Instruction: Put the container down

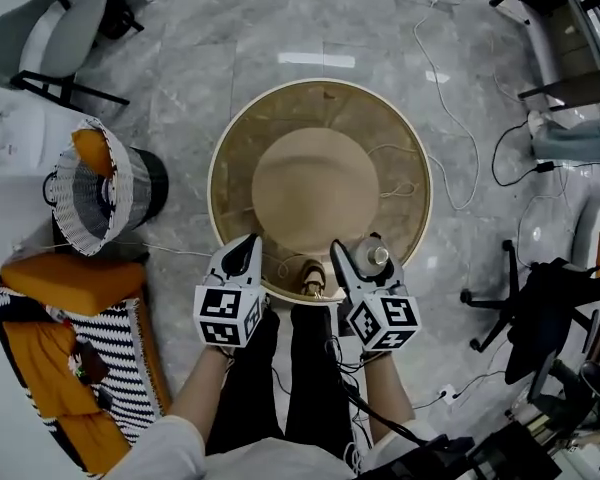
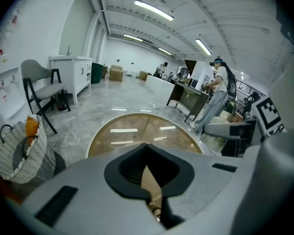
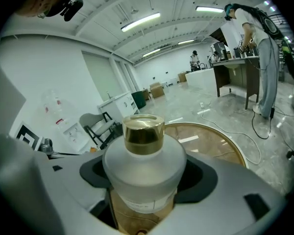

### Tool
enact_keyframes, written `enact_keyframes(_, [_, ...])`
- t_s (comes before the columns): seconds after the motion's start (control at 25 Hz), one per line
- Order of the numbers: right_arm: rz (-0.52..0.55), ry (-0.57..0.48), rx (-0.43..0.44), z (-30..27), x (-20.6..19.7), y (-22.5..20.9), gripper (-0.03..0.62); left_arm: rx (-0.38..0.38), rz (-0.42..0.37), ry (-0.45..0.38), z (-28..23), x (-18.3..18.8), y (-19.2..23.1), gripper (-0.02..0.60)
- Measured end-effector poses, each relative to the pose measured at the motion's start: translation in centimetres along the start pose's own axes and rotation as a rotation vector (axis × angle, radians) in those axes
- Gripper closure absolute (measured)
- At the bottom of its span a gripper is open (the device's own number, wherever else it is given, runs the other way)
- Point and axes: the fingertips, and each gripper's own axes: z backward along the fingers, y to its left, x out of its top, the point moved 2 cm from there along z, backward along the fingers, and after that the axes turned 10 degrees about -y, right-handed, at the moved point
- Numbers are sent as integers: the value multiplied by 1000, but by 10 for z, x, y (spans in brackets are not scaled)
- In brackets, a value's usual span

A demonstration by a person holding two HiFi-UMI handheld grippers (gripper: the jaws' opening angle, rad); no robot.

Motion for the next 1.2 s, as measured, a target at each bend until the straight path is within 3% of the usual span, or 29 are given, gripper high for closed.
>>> enact_keyframes(0.56, [85, 45, 20, -85, -33, -24, 247, 27, 27, 28, -24, -38, 24, 575])
enact_keyframes(1.2, [215, 82, -13, -161, -60, -68, 247, 47, 68, 89, -42, -79, 30, 575])
